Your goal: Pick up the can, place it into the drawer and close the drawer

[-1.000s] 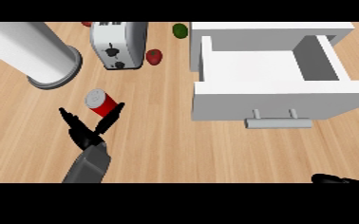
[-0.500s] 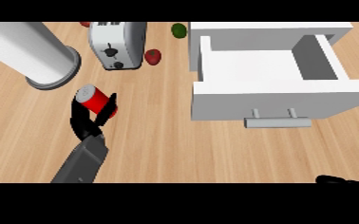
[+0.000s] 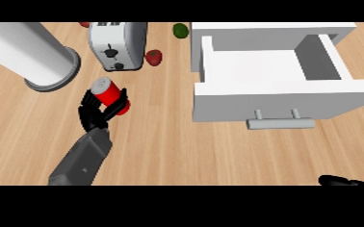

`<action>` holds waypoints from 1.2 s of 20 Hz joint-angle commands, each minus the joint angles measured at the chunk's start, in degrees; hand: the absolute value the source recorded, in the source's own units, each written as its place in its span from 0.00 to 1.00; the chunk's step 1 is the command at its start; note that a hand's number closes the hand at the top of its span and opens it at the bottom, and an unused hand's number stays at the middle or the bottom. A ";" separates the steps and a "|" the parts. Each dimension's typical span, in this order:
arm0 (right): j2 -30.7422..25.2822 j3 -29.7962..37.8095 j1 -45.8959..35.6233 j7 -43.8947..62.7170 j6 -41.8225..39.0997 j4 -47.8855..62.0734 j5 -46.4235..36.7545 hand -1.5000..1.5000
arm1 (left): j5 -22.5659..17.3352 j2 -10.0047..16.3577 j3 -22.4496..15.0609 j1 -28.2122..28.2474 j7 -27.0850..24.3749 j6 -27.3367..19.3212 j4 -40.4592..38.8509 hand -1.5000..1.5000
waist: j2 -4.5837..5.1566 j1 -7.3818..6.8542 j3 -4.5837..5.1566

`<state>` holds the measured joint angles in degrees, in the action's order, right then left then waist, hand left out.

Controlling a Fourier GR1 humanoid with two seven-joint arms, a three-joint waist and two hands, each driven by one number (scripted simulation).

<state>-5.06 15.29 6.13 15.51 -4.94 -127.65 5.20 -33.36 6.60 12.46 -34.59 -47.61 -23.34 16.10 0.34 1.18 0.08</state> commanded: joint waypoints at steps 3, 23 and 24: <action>-0.59 0.64 0.34 -0.59 -1.28 -0.25 1.78 0.00 | 10.47 0.94 -12.97 -0.04 6.05 18.88 -1.91 1.00 | 0.04 1.45 -0.01; -0.51 1.92 -0.27 3.28 1.31 -3.30 -1.12 0.00 | 15.55 -2.55 -19.14 -10.53 31.21 13.36 24.90 1.00 | -0.58 -1.27 -0.09; -1.51 4.26 0.59 4.06 0.81 -5.32 1.37 0.00 | 15.00 -3.02 -19.40 -12.28 35.26 11.27 28.14 1.00 | -0.85 -1.43 -0.12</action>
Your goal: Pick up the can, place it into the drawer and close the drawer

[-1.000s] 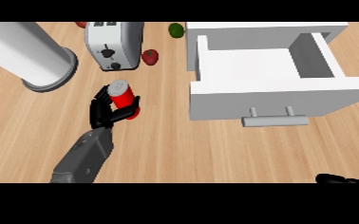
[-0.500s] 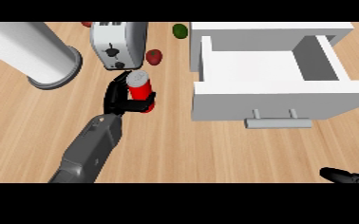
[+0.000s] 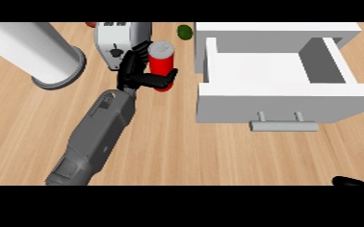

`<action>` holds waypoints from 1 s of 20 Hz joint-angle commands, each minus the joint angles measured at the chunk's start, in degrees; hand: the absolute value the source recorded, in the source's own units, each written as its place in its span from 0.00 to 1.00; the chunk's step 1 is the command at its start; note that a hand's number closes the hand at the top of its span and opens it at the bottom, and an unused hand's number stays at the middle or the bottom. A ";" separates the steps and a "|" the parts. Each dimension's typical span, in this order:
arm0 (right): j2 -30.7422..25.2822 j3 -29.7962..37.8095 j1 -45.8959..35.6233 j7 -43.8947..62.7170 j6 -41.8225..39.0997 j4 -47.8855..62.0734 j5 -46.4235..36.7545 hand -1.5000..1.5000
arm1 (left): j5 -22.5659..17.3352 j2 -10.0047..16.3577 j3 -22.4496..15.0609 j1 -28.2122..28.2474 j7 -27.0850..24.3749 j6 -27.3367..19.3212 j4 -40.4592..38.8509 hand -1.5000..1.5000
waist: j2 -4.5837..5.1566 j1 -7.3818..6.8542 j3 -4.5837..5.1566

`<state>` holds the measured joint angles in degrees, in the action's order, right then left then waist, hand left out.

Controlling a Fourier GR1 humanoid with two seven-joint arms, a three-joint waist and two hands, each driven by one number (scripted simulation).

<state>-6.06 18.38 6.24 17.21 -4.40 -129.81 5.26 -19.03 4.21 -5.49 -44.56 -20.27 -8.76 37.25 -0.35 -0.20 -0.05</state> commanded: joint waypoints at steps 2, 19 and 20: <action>0.90 0.58 1.05 -3.65 -1.01 3.21 0.11 0.00 | 1.13 -1.31 -2.43 -2.33 11.75 -5.15 12.36 1.00 | -0.06 -0.28 -0.03; -1.89 0.44 -4.42 4.68 0.65 -0.14 0.41 0.00 | 3.55 -4.15 -3.38 -28.08 31.28 -16.07 9.51 1.00 | 0.55 1.69 0.02; 0.55 -0.17 -2.69 -0.31 0.44 2.36 -0.45 0.00 | 5.47 -3.19 -0.83 -29.42 31.66 -11.88 7.38 1.00 | 0.58 1.33 0.00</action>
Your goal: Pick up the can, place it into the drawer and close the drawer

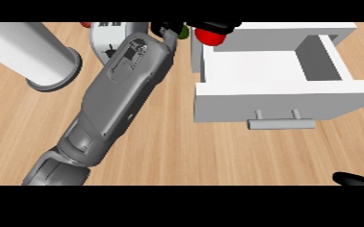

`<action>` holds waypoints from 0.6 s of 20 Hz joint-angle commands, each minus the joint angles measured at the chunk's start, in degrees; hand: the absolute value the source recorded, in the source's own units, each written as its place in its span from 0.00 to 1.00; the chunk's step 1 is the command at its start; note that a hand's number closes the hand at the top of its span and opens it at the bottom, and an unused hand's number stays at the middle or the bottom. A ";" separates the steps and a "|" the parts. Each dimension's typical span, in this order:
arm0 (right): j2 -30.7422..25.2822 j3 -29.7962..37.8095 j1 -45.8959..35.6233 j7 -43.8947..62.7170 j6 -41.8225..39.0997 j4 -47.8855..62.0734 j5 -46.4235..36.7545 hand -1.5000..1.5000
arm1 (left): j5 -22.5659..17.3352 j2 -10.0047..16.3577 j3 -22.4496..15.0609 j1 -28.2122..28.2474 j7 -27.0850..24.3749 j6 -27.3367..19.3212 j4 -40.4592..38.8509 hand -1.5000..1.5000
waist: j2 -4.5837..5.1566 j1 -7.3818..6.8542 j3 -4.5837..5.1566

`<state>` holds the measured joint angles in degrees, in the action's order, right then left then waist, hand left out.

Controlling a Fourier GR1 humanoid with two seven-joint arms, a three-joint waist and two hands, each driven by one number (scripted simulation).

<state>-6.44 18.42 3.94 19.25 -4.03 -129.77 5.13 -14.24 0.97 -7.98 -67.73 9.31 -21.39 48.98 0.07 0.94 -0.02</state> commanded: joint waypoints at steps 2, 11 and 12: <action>-1.08 1.28 -1.47 0.69 0.16 0.09 0.78 0.00 | 0.32 -0.93 -0.85 -6.42 3.66 -2.49 -3.88 1.00 | 0.04 0.24 -0.01; -0.57 -1.23 -2.46 2.29 0.39 -2.02 0.21 0.00 | -5.01 -0.97 -1.28 -18.74 -0.10 -2.11 -20.72 1.00 | 0.71 2.71 -0.06; -2.26 0.47 -5.87 3.43 0.98 0.09 1.74 0.00 | -7.48 -0.97 -3.67 -19.15 0.08 -4.39 -20.49 1.00 | 0.78 3.28 -0.08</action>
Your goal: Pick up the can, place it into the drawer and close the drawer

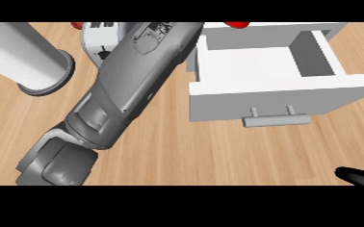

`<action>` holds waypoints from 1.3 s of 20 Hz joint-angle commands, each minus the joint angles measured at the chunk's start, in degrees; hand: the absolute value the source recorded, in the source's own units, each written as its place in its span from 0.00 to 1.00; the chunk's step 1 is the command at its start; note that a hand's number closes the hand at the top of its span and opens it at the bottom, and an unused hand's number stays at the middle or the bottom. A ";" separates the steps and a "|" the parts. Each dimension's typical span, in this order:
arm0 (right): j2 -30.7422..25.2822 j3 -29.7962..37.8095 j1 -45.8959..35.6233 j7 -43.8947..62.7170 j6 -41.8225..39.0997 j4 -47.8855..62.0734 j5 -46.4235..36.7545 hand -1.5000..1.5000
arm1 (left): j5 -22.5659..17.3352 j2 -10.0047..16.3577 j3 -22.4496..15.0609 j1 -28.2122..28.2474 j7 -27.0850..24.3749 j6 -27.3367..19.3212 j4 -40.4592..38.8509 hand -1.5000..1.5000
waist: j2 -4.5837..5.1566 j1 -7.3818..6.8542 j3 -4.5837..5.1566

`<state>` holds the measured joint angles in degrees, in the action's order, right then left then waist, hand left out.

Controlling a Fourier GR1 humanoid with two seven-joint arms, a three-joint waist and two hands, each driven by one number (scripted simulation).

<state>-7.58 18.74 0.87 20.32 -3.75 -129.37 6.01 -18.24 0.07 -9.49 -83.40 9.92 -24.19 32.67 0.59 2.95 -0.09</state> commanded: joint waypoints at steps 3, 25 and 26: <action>0.97 -0.98 1.13 -0.67 -0.09 -0.30 -0.64 0.00 | -3.06 -0.07 -1.28 -5.60 -2.31 -0.97 -8.36 1.00 | 0.30 0.97 -0.04; -5.17 -5.91 -6.39 -3.07 -2.69 2.47 -9.03 0.00 | -11.53 -0.07 -7.49 -9.97 -7.54 -12.22 -15.77 0.00 | 1.24 3.18 -0.10; -7.12 -5.28 -9.30 -1.22 -2.49 2.24 -9.41 0.00 | -12.06 -0.07 -7.61 -11.03 -5.55 -12.30 -15.67 0.00 | 0.91 2.47 -0.05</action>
<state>-12.27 14.56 -5.44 18.82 -5.82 -126.82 -0.43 -28.70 0.00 -17.18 -93.31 3.60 -36.28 17.40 1.71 5.88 -0.20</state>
